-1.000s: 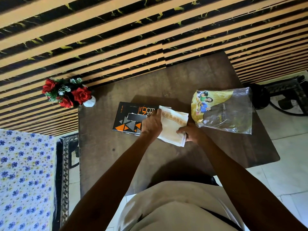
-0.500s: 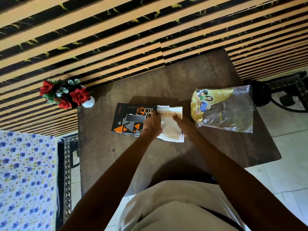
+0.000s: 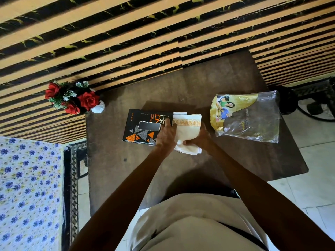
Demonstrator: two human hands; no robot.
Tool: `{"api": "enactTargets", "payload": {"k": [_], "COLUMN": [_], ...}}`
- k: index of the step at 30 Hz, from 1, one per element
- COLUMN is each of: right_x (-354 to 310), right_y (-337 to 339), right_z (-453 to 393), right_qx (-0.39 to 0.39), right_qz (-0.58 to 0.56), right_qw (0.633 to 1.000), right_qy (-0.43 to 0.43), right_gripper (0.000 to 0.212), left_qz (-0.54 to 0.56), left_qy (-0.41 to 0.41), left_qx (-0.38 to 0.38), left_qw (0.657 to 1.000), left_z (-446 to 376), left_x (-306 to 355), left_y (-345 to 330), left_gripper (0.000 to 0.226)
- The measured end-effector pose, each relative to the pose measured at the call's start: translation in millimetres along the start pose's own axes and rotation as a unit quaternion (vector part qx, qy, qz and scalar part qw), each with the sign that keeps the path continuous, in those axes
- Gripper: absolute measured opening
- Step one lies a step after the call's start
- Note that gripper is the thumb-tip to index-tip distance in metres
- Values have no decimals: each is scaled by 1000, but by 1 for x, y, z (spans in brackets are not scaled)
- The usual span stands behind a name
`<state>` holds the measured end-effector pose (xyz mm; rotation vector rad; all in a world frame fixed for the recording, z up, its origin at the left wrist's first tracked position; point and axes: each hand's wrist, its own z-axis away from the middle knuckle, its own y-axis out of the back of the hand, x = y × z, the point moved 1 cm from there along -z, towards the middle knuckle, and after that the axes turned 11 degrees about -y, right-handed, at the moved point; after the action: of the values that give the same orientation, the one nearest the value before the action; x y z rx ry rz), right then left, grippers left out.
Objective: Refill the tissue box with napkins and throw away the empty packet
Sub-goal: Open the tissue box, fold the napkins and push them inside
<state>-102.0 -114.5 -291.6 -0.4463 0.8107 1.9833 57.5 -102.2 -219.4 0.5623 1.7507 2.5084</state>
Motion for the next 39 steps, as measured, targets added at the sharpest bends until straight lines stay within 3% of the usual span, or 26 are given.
{"api": "enactTargets", "payload": {"k": [3, 7, 9, 13, 15, 18, 21, 25, 27, 31, 34, 39], "right_x": [-6, -6, -9, 9, 5, 2, 0, -5, -6, -15, -32, -40], "right_y": [4, 8, 8, 0, 0, -7, -11, -7, -7, -20, -34, -38], "right_z": [15, 26, 31, 17, 26, 29, 28, 23, 21, 22, 23, 19], "right_qx": [14, -62, -88, -107, -132, -125, -112, -104, -99, -101, -80, -100], "right_qz": [-43, -112, -117, -119, -138, -155, -230, -226, -214, -176, -139, -116], "right_qw": [999, 991, 989, 987, 982, 980, 966, 968, 972, 979, 986, 987], "right_qy": [8, 33, 37, 24, 5, -1, -28, -29, -20, 24, 50, 47], "right_gripper": [107, 75, 77, 128, 118, 84, 87, 73, 71, 74, 92, 85], "left_qz": [68, 121, 124, 79, 68, 127, 162, -64, -59, 35, 63, 111], "left_qy": [-15, -29, -26, -37, -40, -66, -66, -10, -3, -12, -14, -37], "left_qx": [-27, -67, -46, -22, -18, -35, -22, -37, -36, 39, 53, 72], "left_qw": [997, 990, 991, 996, 997, 989, 984, 997, 998, 999, 996, 990], "left_z": [1, 8, 11, 11, 11, 13, 22, 36, 43, 50, 50, 52], "left_x": [-12, -30, -30, -20, -19, -28, -38, -52, -55, -47, -44, -62], "left_y": [4, 11, 11, 9, 7, 11, 23, 24, 16, 4, 1, 10], "left_gripper": [52, 57, 58, 59, 59, 66, 85, 116, 109, 84, 83, 82]}}
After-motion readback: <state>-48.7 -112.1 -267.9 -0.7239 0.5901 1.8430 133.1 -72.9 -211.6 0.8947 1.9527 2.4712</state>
